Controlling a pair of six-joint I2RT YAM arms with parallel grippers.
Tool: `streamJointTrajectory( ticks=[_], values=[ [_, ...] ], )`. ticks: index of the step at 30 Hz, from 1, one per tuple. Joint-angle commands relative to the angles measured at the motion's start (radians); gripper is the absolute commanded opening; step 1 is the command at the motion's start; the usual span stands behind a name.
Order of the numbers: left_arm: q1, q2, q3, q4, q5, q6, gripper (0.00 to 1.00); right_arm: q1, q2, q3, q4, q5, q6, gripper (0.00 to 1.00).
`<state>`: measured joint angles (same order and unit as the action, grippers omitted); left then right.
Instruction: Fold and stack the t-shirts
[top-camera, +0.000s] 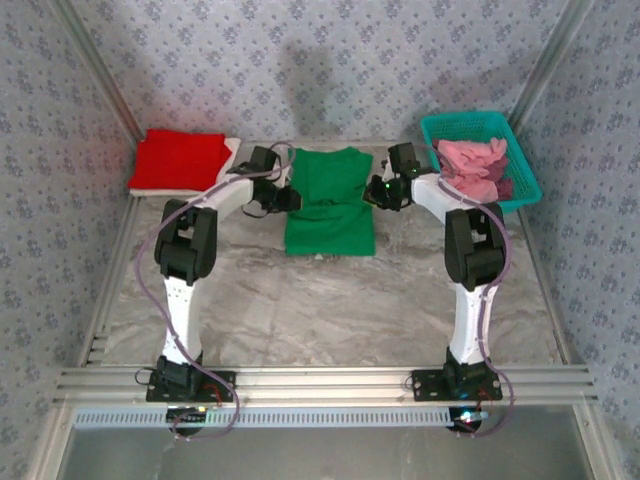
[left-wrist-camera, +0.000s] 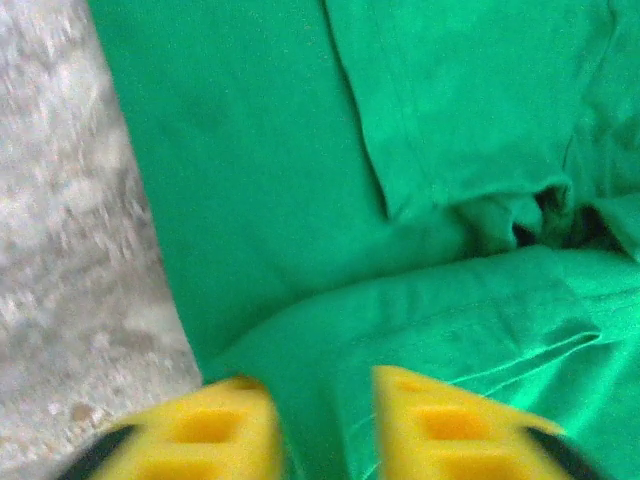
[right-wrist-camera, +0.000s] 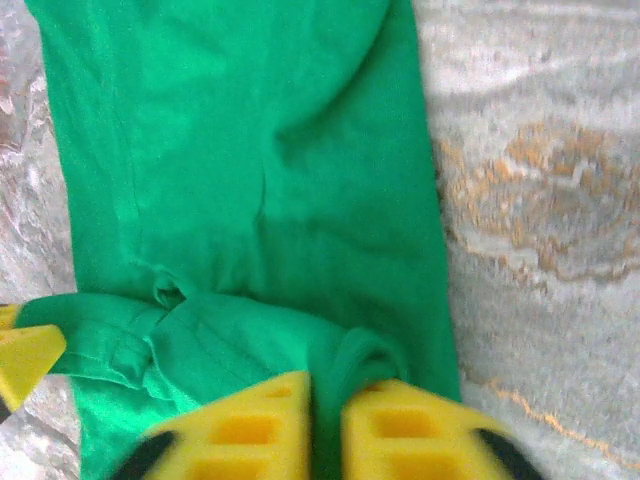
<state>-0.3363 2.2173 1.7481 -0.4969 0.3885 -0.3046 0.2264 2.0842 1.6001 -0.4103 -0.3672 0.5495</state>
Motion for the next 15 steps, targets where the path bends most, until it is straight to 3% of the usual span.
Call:
streamJointTrajectory(
  ticks=[1, 4, 7, 11, 15],
  values=[
    [0.028, 0.017, 0.167, -0.084, -0.018, 0.017, 0.48, -0.039, 0.015, 0.110, -0.061, -0.017, 0.030, 0.32],
    [0.022, -0.064, 0.179, -0.090, -0.065, 0.029, 0.50, -0.053, -0.046, 0.108, -0.050, -0.026, 0.021, 0.46],
    [0.004, -0.215, 0.007, -0.002, -0.131, 0.018, 0.50, -0.038, -0.150, 0.011, -0.021, -0.030, -0.015, 0.46],
    [-0.039, -0.386, -0.309, 0.166, -0.154, -0.020, 0.50, 0.003, -0.293, -0.229, 0.084, -0.047, -0.056, 0.41],
    [-0.092, -0.431, -0.489, 0.296, -0.143, -0.061, 0.44, 0.042, -0.328, -0.385, 0.189, -0.063, -0.026, 0.22]
  ],
)
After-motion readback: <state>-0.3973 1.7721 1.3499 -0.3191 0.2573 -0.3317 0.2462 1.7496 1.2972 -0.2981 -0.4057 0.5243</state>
